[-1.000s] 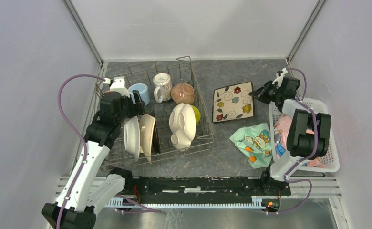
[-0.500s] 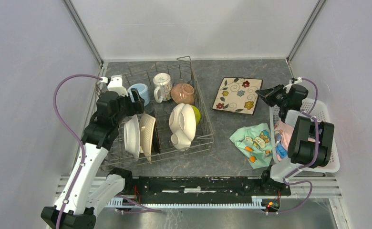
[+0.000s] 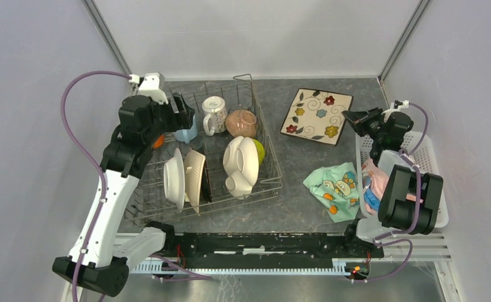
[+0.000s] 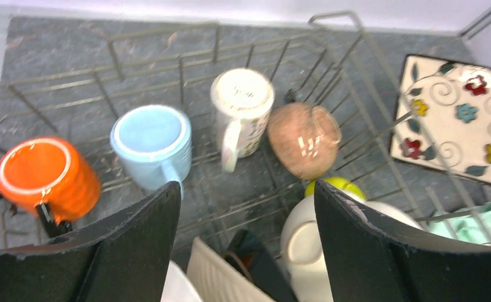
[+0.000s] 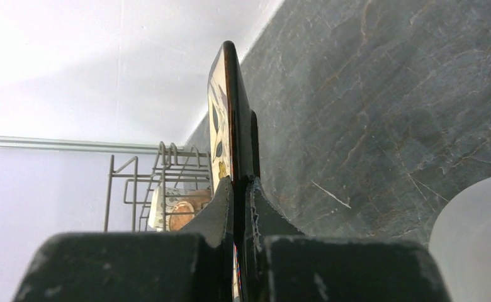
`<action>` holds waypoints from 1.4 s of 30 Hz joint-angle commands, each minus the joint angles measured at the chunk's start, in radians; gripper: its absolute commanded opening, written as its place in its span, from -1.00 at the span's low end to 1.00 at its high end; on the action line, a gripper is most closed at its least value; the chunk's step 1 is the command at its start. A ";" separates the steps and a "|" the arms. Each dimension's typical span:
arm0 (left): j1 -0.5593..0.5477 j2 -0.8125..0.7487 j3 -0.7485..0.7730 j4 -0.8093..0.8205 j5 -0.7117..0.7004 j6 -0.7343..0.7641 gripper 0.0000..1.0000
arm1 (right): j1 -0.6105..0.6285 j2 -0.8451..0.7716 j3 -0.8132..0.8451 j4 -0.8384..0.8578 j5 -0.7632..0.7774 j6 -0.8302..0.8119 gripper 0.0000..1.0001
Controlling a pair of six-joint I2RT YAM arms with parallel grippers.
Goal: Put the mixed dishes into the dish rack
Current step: Insert the plate into the dish rack.
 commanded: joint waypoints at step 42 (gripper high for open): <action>-0.002 0.539 0.291 0.565 0.677 -0.683 0.60 | 0.494 -0.269 0.377 0.075 0.251 0.443 -1.00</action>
